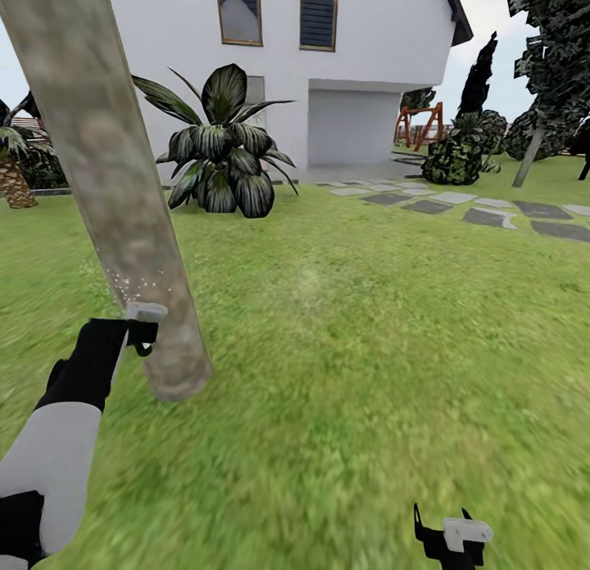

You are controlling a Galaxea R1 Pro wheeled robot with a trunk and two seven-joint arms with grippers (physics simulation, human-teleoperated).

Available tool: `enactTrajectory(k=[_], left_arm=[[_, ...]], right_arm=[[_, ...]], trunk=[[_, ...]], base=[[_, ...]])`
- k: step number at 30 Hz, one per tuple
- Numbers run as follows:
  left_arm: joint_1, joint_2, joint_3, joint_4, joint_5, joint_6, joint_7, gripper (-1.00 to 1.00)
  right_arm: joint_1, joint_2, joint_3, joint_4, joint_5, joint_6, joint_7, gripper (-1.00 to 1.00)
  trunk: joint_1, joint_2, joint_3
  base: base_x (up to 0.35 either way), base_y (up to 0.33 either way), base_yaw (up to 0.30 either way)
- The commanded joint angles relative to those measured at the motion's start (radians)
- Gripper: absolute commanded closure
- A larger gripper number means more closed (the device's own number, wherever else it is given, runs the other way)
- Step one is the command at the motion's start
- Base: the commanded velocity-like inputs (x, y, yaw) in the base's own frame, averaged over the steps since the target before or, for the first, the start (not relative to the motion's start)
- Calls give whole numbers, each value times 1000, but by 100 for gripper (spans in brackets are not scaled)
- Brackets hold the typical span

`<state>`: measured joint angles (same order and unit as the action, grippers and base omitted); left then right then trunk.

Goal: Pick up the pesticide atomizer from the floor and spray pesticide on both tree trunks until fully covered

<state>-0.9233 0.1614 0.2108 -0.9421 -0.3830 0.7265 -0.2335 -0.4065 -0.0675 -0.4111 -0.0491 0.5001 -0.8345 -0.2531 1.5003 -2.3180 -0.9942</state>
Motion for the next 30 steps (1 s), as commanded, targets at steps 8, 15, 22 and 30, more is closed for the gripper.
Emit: enactTrajectory(k=[8,15,22,30], left_arm=[[44,74,6,17,-1,29,0,100],[79,44,3,19,0,28,3,100],[81,57,33,105,-5,25,19,100],[82,53,41,136,-4,22,28,100]], right_arm=[[0,0,0,0,0,0,0,-100],[0,0,0,0,0,0,0,-100],[0,0,0,0,0,0,0,-100],[0,0,0,0,0,0,0,-100]], trunk=[[0,0,0],[0,0,0],[0,0,0],[0,0,0]], base=[[0,0,4],[33,-83,216],[214,-195,27],[211,-161,0]])
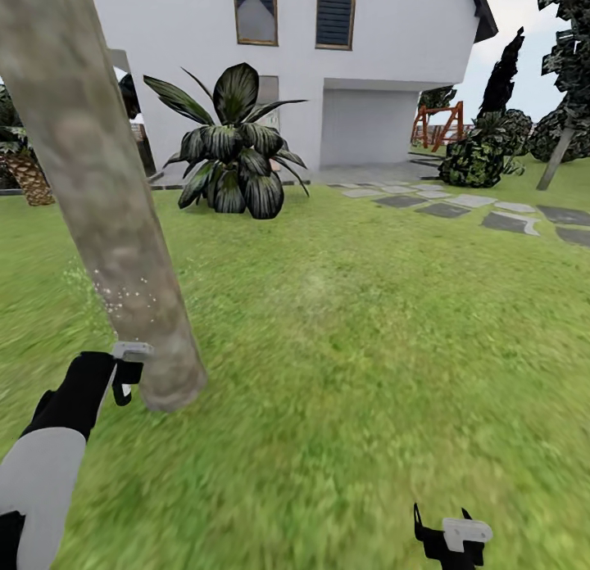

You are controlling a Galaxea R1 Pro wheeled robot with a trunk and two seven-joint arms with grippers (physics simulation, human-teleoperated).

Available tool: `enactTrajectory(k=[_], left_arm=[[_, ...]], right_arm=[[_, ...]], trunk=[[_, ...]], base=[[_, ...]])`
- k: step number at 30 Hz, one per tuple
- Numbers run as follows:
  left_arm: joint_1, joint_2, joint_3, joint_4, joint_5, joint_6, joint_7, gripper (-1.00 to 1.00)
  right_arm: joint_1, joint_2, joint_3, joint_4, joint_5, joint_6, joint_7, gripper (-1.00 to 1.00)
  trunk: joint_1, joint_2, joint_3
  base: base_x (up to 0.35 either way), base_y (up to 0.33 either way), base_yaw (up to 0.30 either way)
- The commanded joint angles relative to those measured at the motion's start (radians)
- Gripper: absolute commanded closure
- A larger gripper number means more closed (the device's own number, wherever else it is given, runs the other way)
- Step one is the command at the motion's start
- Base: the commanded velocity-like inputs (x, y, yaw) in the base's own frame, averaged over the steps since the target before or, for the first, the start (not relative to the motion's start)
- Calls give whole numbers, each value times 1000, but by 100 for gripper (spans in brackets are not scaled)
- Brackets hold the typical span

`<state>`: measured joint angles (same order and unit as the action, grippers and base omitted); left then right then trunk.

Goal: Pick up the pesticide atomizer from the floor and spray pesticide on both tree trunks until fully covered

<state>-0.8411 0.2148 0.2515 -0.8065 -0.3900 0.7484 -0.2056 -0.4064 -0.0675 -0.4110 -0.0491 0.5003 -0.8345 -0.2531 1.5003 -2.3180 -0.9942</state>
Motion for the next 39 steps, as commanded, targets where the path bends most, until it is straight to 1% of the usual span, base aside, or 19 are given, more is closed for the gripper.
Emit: enactTrajectory(k=[1,2,4,6,7,9,10,11,12,13,15,17,19,21,22,23,27,30,39], left_arm=[[7,6,10,0,1,0,-1,100],[28,23,25,-2,1,-2,0,100],[43,43,33,-2,1,-15,0,100],[48,50,35,-2,2,-24,0,100],[50,50,36,-1,4,-27,0,100],[51,41,37,9,8,-34,0,100],[51,31,37,12,8,-53,4,100],[51,13,38,13,8,-87,16,100],[51,-15,40,14,8,-133,48,100],[51,-30,48,15,14,-156,81,100],[51,-41,84,16,55,-177,105,100],[63,-41,104,15,93,-184,116,100],[93,-43,108,10,104,-187,120,100],[109,-45,109,16,106,-220,121,100],[127,-46,109,17,107,-270,123,100],[129,-46,109,18,108,-278,124,100],[138,-45,109,19,106,-286,123,100],[160,-45,109,17,104,-287,124,100],[166,-44,109,16,102,-288,123,100]], right_arm=[[0,0,0,0,0,0,0,-100],[0,0,0,0,0,0,0,-100],[0,0,0,0,0,0,0,-100],[0,0,0,0,0,0,0,-100],[0,0,0,0,0,0,0,-100],[0,1,0,0,1,0,0,-100],[0,1,0,0,1,0,0,-100],[0,1,0,0,1,0,0,-100],[0,1,0,0,1,0,0,-100],[0,2,0,0,1,0,0,-100],[0,2,0,0,1,0,0,-100],[0,1,0,0,1,0,0,-100],[0,1,0,0,1,0,0,-100],[0,1,0,0,0,0,0,-100],[0,3,0,-1,0,0,0,-100],[0,3,0,-1,-1,0,0,-100],[0,1,-2,0,-1,0,-1,-100],[0,0,-1,0,0,0,-2,-100],[0,0,0,0,0,0,-2,-100]], trunk=[[0,0,0],[0,0,0],[0,0,0],[0,0,0],[0,0,0],[0,0,0],[0,0,0],[0,0,0],[0,0,0],[0,0,0],[0,0,0],[0,0,0],[0,0,0],[0,0,0],[0,0,0],[0,0,0],[0,0,0],[0,0,0],[0,0,0]], base=[[46,-32,26],[15,-11,178],[6,-4,239],[2,-1,265],[1,0,275],[0,0,277],[0,0,278],[0,0,278],[0,0,278],[0,0,278],[0,0,231],[0,0,70],[38,-40,16],[139,-168,4],[221,-188,1],[230,-187,0],[237,-186,0],[239,-186,0],[159,-231,0]])
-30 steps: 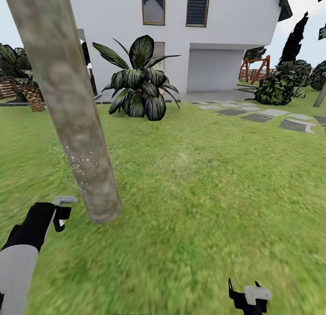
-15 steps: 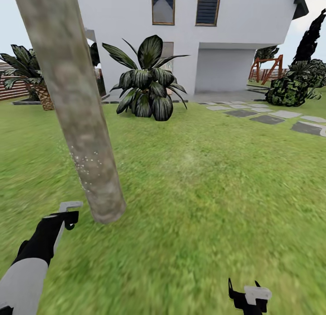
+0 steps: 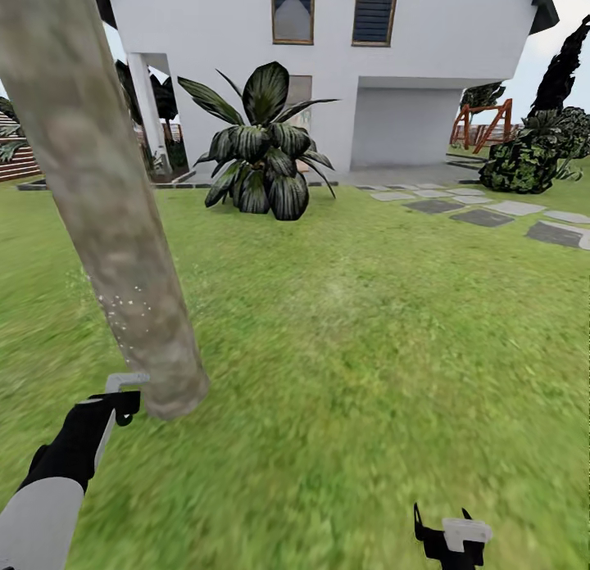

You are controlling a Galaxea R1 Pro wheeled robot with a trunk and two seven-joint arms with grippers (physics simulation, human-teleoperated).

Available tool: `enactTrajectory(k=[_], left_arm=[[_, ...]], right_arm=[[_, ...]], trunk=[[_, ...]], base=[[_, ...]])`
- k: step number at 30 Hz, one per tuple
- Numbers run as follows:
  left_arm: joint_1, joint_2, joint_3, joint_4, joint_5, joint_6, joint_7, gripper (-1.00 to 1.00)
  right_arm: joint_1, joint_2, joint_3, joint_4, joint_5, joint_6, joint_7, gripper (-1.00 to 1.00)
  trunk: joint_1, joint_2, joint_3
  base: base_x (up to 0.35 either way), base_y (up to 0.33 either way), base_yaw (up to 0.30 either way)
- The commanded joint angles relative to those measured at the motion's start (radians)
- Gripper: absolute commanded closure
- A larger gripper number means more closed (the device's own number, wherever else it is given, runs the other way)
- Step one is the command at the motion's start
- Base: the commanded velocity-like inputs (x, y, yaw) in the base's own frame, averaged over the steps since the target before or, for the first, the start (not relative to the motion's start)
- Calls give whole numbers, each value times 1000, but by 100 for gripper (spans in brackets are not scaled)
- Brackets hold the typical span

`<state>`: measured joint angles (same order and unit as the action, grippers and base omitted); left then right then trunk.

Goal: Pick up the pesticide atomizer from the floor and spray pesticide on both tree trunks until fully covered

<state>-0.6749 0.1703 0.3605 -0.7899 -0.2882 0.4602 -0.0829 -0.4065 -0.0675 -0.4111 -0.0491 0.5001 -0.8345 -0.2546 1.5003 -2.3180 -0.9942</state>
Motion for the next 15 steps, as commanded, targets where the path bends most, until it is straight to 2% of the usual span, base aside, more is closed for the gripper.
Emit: enactTrajectory(k=[1,11,15], left_arm=[[0,0,0,0,0,0,0,100],[0,7,1,0,0,0,0,100],[0,9,2,0,-1,1,1,100]], right_arm=[[0,0,0,0,0,0,0,-100],[0,0,0,0,0,0,0,-100],[0,0,0,0,0,0,0,-100]], trunk=[[0,0,0],[0,0,0],[0,0,0]], base=[[91,-266,0],[43,-269,0],[11,-270,150]])
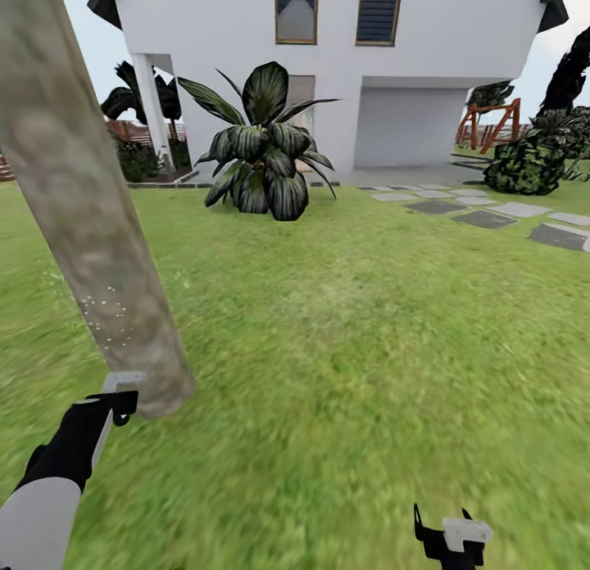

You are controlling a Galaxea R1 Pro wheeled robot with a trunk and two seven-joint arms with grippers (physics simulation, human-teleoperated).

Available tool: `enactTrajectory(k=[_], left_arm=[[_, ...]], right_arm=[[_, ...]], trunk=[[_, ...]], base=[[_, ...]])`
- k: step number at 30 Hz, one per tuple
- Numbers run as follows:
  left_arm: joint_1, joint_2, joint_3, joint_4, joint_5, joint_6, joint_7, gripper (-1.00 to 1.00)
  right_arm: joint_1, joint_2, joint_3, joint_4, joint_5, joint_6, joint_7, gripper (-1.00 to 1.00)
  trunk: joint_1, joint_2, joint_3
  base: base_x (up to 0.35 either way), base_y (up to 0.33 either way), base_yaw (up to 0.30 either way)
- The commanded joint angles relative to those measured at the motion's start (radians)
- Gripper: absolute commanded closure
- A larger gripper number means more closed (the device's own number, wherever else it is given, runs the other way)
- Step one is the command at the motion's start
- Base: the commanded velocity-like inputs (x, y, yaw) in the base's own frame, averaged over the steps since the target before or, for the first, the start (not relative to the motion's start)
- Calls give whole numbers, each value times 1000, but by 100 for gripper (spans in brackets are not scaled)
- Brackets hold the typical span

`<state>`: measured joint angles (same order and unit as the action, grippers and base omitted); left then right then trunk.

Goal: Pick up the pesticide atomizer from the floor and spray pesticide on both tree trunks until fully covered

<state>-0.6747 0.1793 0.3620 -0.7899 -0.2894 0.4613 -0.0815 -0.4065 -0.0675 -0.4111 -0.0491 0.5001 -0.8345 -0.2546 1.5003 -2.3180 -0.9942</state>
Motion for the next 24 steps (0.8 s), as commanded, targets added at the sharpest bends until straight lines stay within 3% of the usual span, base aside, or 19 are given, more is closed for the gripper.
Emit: enactTrajectory(k=[1,8,24], left_arm=[[0,0,0,0,0,0,0,100],[0,1,0,0,-1,0,0,100],[1,3,7,0,-2,2,1,100]], right_arm=[[0,0,0,0,0,0,0,-100],[0,0,0,0,0,0,0,-100],[0,0,0,0,0,0,0,-100]], trunk=[[0,0,0],[0,0,0],[0,0,0]], base=[[68,-270,259],[102,-270,248],[161,-254,7]])
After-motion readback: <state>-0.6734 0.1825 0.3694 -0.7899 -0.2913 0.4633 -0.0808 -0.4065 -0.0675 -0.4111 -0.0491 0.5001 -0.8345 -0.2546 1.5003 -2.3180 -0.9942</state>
